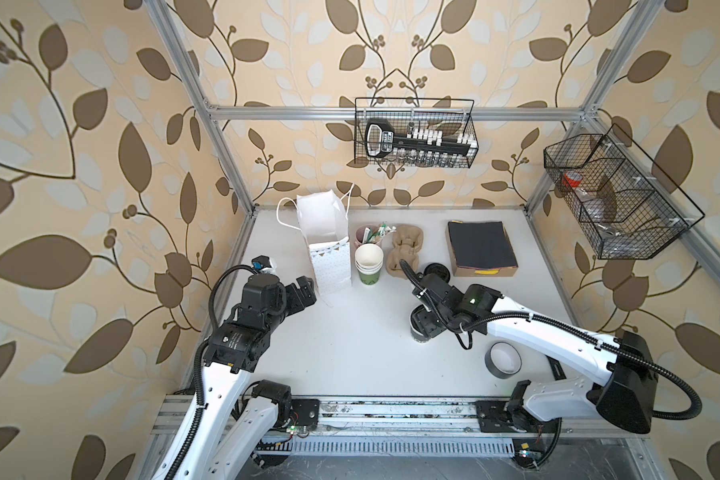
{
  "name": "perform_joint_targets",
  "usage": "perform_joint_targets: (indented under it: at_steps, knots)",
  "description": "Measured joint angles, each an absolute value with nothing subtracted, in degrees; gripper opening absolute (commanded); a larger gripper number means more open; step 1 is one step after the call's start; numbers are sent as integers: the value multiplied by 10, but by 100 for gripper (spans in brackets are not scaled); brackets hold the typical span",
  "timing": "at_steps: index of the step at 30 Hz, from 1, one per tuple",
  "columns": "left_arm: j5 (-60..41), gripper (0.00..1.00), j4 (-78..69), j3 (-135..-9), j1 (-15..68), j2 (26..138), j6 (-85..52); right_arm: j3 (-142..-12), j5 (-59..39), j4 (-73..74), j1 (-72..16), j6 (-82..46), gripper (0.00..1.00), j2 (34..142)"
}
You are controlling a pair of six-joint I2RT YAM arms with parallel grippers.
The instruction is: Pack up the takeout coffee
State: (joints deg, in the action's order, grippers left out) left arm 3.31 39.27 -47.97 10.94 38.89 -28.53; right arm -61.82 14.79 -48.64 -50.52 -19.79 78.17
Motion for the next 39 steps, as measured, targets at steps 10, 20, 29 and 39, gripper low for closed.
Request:
perform_joint_targets:
  at_steps: [10, 20, 29, 39]
  knots:
    - [33, 99, 392, -480, 109, 390, -285, -627, 148, -486, -505, -194, 71, 789]
    - [33, 99, 392, -480, 109, 390, -285, -627, 144, -482, -506, -194, 71, 792]
    - [33, 99, 392, -480, 109, 390, -285, -627, 146, -475, -506, -194, 72, 795]
    - [33, 99, 392, -480, 109, 390, -285, -633, 141, -482, -507, -194, 71, 792]
